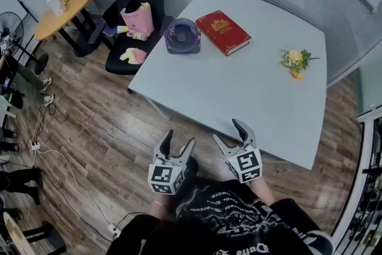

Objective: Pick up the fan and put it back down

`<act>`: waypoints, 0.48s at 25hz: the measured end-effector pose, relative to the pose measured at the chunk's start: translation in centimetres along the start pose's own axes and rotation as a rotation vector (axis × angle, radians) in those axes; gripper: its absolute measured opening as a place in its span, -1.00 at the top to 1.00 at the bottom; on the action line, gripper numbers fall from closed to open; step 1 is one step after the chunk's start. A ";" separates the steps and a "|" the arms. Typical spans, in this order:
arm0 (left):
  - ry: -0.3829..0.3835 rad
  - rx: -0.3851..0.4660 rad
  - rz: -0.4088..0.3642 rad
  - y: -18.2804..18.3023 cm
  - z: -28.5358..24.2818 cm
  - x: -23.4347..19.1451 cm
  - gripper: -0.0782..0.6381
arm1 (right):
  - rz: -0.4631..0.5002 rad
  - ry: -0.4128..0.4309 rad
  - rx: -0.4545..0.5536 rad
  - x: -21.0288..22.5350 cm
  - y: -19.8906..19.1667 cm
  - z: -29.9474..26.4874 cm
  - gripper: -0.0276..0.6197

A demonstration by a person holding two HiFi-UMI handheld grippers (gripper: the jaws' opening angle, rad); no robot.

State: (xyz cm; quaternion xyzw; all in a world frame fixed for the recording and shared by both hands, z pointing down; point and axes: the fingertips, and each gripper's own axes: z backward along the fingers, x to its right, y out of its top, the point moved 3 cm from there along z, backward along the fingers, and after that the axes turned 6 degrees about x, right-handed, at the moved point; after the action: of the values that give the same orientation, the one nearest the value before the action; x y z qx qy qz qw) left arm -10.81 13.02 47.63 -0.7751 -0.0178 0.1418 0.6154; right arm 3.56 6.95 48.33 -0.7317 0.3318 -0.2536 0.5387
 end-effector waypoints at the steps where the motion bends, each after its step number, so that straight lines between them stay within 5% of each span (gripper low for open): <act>1: -0.007 -0.003 -0.003 0.4 -0.8 -0.9 -0.12 | -0.002 -0.009 -0.002 0.2 0.3 -0.9 -0.04; 12: -0.139 -0.033 -0.046 3.9 -7.5 -8.2 -0.12 | -0.036 -0.117 -0.014 1.1 2.9 -9.0 -0.04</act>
State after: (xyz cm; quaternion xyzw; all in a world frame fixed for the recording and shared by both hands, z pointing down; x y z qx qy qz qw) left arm -17.47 3.30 47.09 -0.7728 -0.0807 0.1810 0.6029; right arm -2.84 -0.05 48.16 -0.7549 0.2885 -0.2176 0.5474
